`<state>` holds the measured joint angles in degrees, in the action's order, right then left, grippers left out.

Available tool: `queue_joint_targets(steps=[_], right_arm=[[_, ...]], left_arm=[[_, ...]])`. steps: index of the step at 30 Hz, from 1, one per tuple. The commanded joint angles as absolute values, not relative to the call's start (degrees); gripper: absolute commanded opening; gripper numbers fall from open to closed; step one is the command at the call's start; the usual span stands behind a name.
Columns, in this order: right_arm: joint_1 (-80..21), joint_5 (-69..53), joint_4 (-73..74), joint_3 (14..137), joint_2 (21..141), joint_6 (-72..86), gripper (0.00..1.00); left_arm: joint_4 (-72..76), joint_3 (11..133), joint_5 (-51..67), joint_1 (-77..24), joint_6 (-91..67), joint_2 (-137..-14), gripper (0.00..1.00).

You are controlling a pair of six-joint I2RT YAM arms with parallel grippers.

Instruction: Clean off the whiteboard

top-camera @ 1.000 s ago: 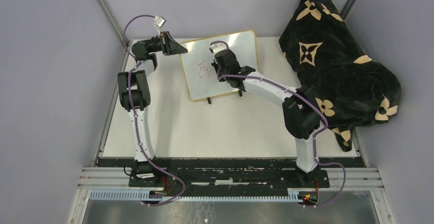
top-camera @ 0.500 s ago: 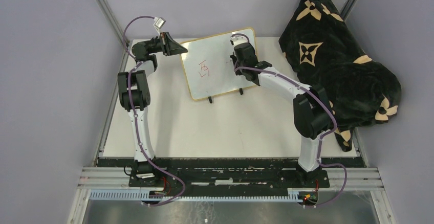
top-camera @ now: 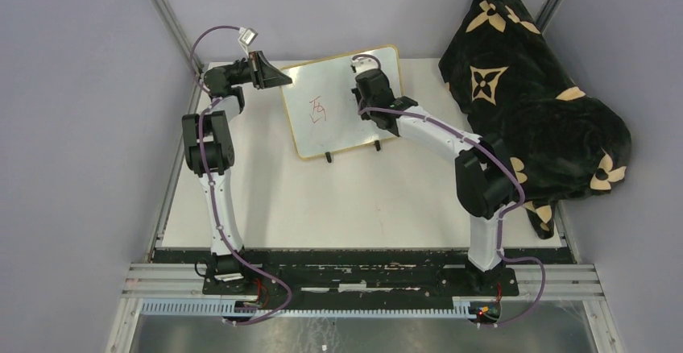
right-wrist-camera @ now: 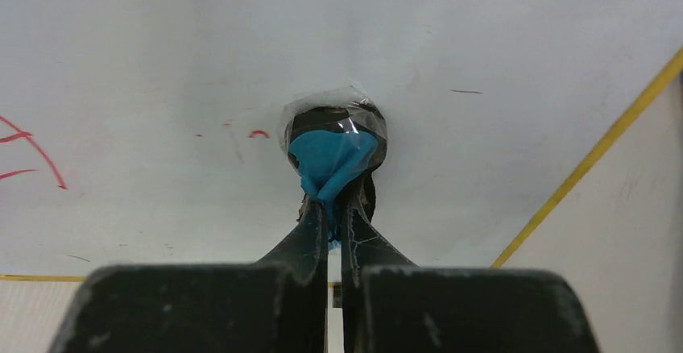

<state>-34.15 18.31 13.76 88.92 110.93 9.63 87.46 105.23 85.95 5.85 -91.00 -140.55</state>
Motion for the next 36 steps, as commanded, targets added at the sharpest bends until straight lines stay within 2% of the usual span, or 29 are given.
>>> queue_joint_targets(steps=[1,7,13,29,36], right_arm=[[-39.2,18.9,12.5,96.1,114.2,8.8,0.01],[-42.3,19.7,14.9,102.4,117.2,7.1,0.01],[-41.1,22.8,16.2,103.8,118.8,6.3,0.01],[-29.3,23.4,13.2,93.7,112.6,9.4,0.01],[-27.1,23.4,11.8,90.3,110.7,9.8,0.01]], left_arm=[[99.0,104.4,93.8,5.6,-92.3,-136.1,0.03],[99.0,103.5,93.8,5.6,-92.0,-135.6,0.03],[99.0,103.5,93.8,5.6,-91.9,-135.4,0.03],[99.0,103.9,93.8,5.8,-92.2,-135.6,0.03],[99.0,103.9,93.8,5.8,-92.1,-135.7,0.03]])
